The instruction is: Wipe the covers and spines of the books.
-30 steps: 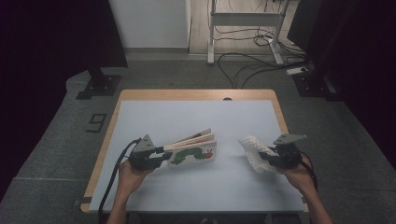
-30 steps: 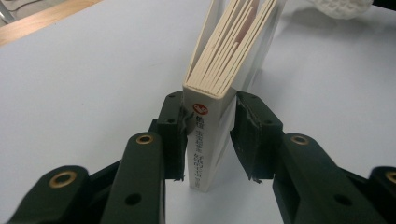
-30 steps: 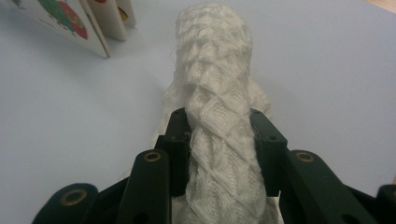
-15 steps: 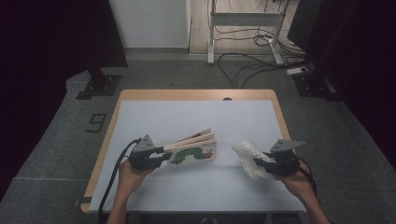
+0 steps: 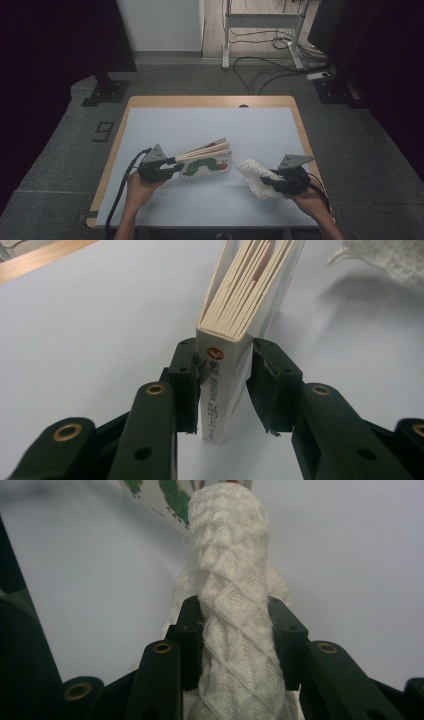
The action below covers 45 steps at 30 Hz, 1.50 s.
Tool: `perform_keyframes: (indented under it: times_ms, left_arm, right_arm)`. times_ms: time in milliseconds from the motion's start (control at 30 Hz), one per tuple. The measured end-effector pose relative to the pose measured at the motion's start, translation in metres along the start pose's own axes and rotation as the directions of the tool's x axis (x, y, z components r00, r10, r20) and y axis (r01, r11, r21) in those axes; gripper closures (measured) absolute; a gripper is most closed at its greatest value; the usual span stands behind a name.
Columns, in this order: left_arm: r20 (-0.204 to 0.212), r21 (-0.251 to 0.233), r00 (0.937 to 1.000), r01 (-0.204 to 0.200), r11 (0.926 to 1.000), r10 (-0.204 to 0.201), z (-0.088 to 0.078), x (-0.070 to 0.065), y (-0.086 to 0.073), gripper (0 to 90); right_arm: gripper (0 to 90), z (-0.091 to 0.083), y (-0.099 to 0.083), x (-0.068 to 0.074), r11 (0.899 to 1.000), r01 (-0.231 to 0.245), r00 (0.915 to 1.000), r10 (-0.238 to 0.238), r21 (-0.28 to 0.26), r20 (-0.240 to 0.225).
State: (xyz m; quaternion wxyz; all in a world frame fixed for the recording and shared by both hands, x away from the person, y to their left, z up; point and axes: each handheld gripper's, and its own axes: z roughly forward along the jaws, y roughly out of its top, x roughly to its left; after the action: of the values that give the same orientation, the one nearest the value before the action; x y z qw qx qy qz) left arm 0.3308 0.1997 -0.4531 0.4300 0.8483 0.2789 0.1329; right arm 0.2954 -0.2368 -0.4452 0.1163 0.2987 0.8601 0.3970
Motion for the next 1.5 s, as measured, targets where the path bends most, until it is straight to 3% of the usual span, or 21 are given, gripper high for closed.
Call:
perform_keyframes:
  times_ms: [500, 1067, 1367, 1500]
  left_arm:
    - [0.004, 0.000, 1.0000, -0.001, 1.0000, 0.001, 0.000, 0.001, 0.000, 64.3]
    - [0.007, -0.001, 1.0000, 0.000, 1.0000, 0.000, 0.001, 0.001, 0.000, 64.1]
    - [0.008, -0.001, 1.0000, 0.001, 1.0000, -0.001, 0.001, 0.001, 0.000, 64.1]
    - [0.007, -0.003, 1.0000, 0.000, 1.0000, 0.000, 0.001, 0.001, 0.000, 64.1]
  right_arm:
    - [64.3, 0.024, 0.024, 0.024, 0.998, 0.068, 0.9935, -0.068, -0.008, -0.091]
    - [64.3, 0.061, 0.058, 0.064, 0.985, 0.172, 0.9672, -0.171, -0.013, -0.188]
    - [64.3, 0.077, 0.070, 0.080, 0.976, 0.215, 0.9533, -0.215, -0.023, -0.211]
    - [64.3, 0.093, 0.069, 0.088, 0.972, 0.236, 0.9473, -0.235, -0.020, -0.218]
